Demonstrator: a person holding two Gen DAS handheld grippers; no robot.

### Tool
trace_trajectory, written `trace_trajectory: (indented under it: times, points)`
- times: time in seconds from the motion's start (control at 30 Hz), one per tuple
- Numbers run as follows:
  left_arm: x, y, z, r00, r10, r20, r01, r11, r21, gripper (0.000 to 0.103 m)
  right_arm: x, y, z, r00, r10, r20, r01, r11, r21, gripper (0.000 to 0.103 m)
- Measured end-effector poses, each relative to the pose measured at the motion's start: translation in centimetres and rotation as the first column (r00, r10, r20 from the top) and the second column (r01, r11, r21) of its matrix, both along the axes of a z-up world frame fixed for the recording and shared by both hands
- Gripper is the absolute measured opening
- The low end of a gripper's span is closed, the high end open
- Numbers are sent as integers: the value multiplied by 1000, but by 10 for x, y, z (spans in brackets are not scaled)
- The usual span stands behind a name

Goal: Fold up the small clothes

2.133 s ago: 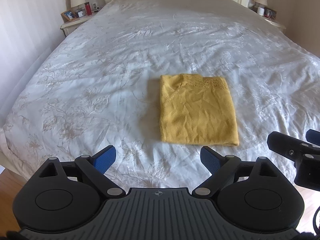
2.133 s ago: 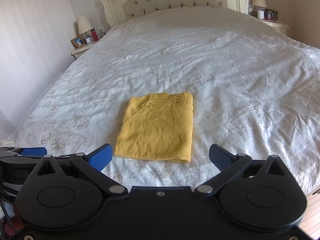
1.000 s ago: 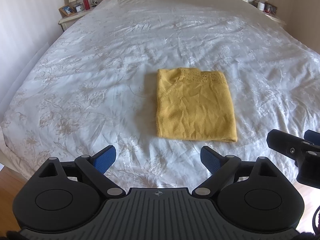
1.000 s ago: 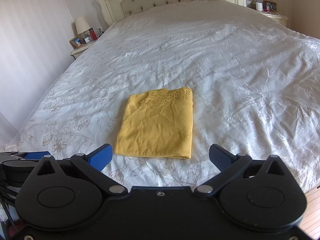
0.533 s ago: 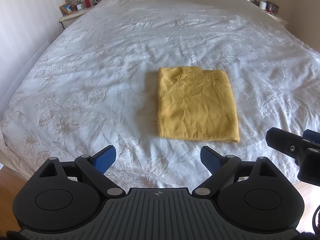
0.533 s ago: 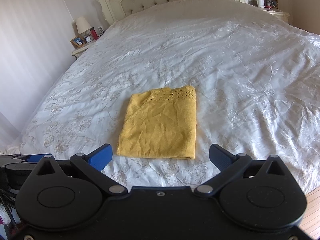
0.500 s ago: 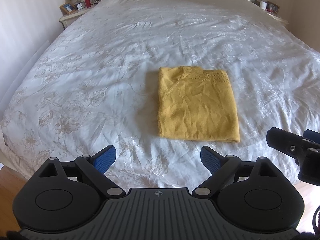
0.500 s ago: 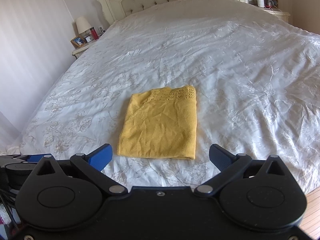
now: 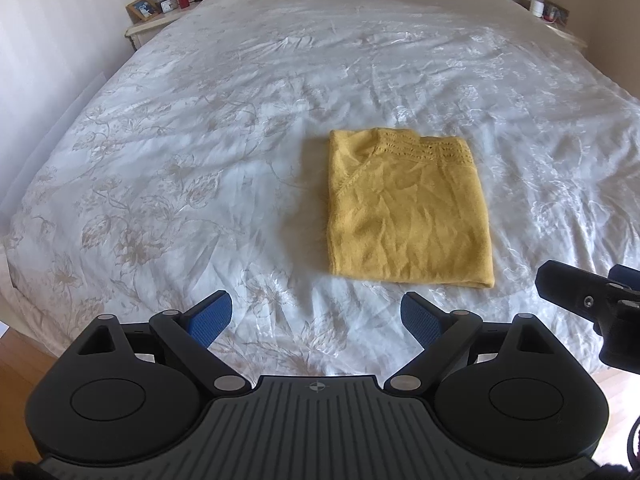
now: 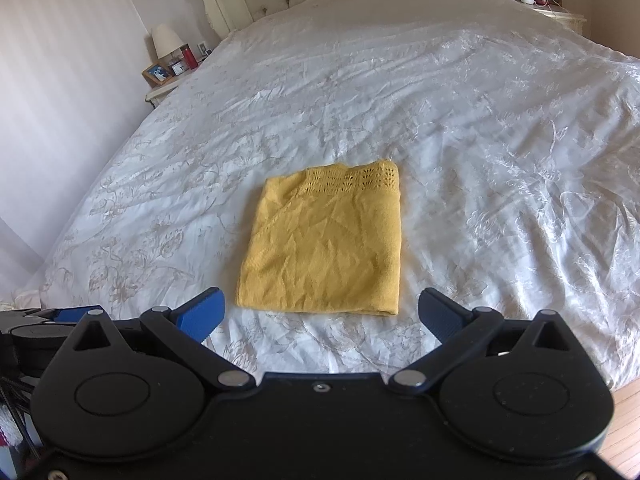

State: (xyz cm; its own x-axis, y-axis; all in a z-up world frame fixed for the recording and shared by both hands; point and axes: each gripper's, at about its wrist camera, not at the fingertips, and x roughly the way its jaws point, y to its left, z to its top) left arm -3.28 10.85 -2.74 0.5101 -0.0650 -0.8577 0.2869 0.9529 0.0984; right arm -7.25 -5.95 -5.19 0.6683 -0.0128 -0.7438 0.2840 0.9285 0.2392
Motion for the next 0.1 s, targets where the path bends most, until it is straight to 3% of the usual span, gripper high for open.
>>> trace_trajectory:
  times: [0.1]
  points:
    - [4,0,-2,1000,-1,-8,1,1000,3,92,4,-2,-2,1000,3,-10,-3,1000,7,102]
